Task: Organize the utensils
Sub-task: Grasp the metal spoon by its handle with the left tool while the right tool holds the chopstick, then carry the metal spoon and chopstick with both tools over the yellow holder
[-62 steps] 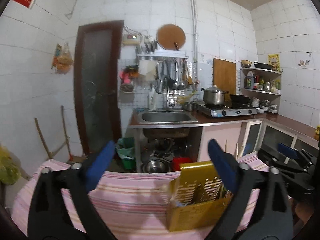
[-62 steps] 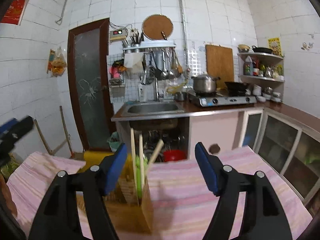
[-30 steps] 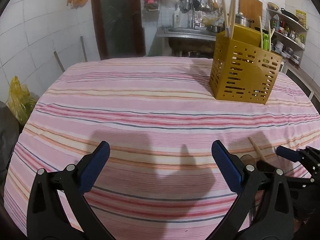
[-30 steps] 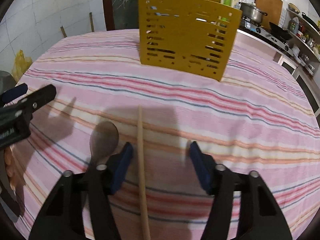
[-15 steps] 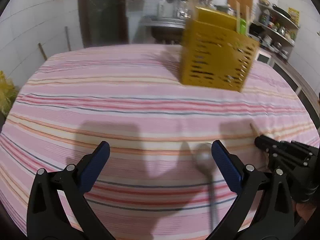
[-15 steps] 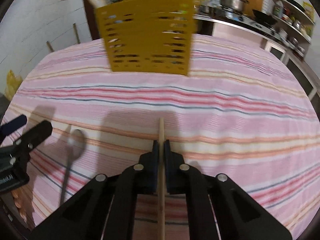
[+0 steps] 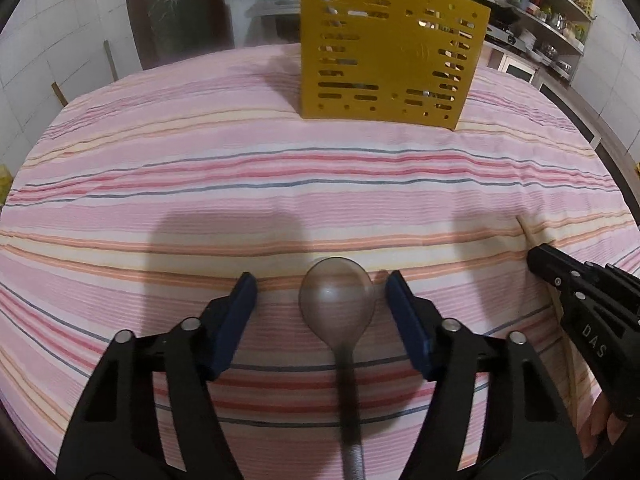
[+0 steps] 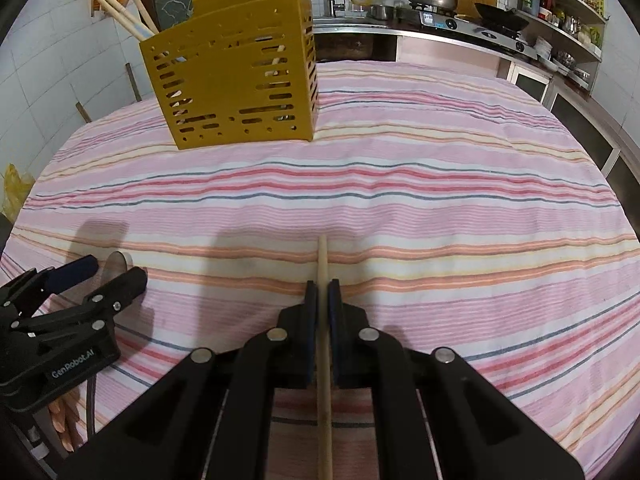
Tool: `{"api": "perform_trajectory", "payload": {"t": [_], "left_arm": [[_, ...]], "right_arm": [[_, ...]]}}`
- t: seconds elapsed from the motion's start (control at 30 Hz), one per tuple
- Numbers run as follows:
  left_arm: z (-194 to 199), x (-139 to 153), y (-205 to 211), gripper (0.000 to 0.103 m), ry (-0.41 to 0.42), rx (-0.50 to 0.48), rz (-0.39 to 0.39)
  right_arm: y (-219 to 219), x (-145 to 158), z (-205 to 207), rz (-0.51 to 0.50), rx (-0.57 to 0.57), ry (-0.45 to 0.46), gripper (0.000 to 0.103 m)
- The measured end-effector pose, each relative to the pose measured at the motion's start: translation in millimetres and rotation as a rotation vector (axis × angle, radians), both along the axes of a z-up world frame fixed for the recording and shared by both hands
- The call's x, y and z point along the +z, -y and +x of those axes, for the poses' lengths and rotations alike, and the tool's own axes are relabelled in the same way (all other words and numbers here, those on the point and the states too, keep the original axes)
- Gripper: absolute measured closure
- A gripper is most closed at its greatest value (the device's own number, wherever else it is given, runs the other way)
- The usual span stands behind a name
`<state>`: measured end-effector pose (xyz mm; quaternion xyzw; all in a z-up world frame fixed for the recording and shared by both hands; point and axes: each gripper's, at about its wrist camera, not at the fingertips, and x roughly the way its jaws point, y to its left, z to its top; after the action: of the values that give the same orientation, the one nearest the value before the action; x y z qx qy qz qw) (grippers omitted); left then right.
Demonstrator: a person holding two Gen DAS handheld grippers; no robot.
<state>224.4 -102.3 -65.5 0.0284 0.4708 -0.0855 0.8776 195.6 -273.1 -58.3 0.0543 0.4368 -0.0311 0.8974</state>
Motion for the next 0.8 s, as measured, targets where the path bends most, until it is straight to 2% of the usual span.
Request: {"api": "perform_trajectory", "payload": {"t": [0.1,0.17,0.23,0.43,0.63,0.8], "left_arm": [[0,2,2,0.051,-0.015,0.002,0.003],[1,4,4,0.062,-0.027,0.000,-0.006],[1,4,7,0.067,-0.033,-0.001,-0.015],[4,2,8,0.068,-0.029,-0.002,-0.027],[4,8,4,0.068,-0.021,-0.003,-0.052],[-6,28,-1,0.068,0.070,-0.013,-0.038]], "right_arm": [[2,0,3,0.007,0.008,-0.015,0.097],[2,0,7,0.009,0.012,-0.021,0.097],[3,-1,9,0.019,0.007,-0.023,0.097],[1,-2,7,0.005,0.006,-0.006,0.097],[0,12,-2,-0.002,-0.004,0.045,0.097],[1,31,-15,-0.007,-0.013,0.119,0.097]]}}
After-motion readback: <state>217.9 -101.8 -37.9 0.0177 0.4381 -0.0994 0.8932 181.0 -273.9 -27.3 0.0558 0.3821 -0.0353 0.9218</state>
